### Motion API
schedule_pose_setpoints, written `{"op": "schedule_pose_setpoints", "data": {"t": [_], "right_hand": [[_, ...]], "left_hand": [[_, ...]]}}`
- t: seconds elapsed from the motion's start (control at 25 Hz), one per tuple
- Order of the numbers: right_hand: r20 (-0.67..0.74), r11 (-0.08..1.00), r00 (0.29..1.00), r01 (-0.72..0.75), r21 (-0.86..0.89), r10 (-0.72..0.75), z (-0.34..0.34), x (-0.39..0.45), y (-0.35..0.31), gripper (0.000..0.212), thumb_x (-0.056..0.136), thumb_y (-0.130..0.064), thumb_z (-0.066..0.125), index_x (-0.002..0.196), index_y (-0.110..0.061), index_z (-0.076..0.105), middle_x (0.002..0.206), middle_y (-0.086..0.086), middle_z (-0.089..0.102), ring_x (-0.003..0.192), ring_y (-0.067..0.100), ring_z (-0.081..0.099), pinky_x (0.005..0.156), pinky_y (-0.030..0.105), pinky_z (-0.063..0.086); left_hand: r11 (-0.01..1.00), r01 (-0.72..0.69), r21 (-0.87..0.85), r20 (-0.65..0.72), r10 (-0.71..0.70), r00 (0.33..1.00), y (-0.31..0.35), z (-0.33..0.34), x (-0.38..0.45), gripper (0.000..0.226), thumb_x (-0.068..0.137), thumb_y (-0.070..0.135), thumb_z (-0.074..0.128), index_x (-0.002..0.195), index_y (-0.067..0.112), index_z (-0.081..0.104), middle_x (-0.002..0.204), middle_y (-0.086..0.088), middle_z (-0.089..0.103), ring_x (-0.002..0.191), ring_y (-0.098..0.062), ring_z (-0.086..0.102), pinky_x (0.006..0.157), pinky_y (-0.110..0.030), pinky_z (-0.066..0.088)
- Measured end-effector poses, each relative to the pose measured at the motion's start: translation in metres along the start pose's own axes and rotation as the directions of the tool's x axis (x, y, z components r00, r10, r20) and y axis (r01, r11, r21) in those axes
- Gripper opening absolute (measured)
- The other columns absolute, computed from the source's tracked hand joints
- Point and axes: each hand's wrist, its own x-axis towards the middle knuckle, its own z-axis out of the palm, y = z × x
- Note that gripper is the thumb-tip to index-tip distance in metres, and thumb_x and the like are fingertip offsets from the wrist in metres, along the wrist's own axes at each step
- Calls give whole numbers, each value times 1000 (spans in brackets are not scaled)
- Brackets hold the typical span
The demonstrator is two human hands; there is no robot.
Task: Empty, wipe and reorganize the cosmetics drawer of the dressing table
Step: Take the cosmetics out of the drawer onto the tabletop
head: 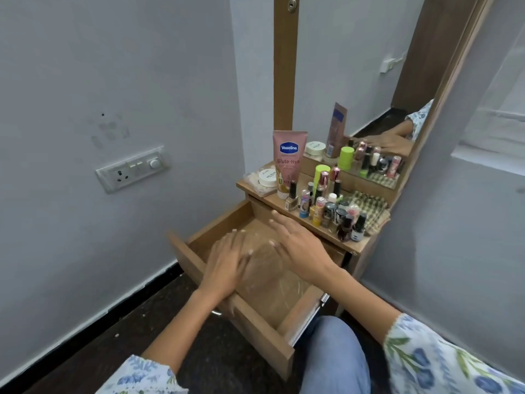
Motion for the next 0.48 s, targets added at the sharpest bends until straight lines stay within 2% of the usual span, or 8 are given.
{"op": "schedule_pose_setpoints", "data": {"t": [0.04,0.12,0.2,0.28,0.36,0.4,0.48], "right_hand": [[-44,1000,999,12,27,-10,-7,-21,8,45,100,-29,43,141,-12,41,152,3,35,139,17,33,111,33,37],[-185,999,983,22,30,-16,-22,-57,27,31,98,-23,49,126,-11,57,130,3,55,119,17,52,89,30,51],[-381,999,924,-3,39,18,-37,-81,52,18,95,-17,56,109,-9,65,107,3,62,96,16,60,70,27,53],[-488,993,864,-105,61,121,-50,-93,85,12,93,-13,59,102,-8,66,99,3,62,86,17,61,63,27,51],[-444,969,862,-238,68,243,-58,-93,120,16,93,-9,58,108,-8,64,108,5,61,97,23,61,69,33,50],[-369,961,889,-274,45,271,-59,-89,135,22,94,-9,56,115,-9,62,118,6,59,108,25,58,79,36,49],[-167,970,957,-242,-8,238,-57,-78,156,36,97,-14,52,133,-10,53,141,8,48,132,26,43,102,37,40]], "left_hand": [[998,-53,-15,38,54,998,15,6,-6,70,92,60,14,149,20,20,157,-7,21,145,-22,17,117,-39,13],[988,-147,-46,83,150,985,51,16,-11,72,91,63,6,152,25,6,160,-4,2,147,-18,0,120,-37,1],[965,-257,-46,49,259,965,87,23,-6,67,92,62,3,150,29,-5,159,-2,-14,146,-16,-13,119,-40,-5],[934,-355,-28,10,356,935,122,30,-3,61,96,56,8,149,32,-9,157,-2,-20,145,-15,-18,117,-41,-11],[923,-385,5,5,385,923,148,41,-3,60,99,51,17,149,35,-11,156,-6,-25,143,-17,-23,114,-42,-15],[926,-377,19,17,377,926,157,46,-2,61,99,50,20,148,35,-12,155,-9,-26,142,-20,-26,114,-43,-15],[937,-349,27,51,348,936,169,53,1,61,98,51,20,148,36,-12,153,-13,-28,141,-24,-29,114,-45,-12]]}}
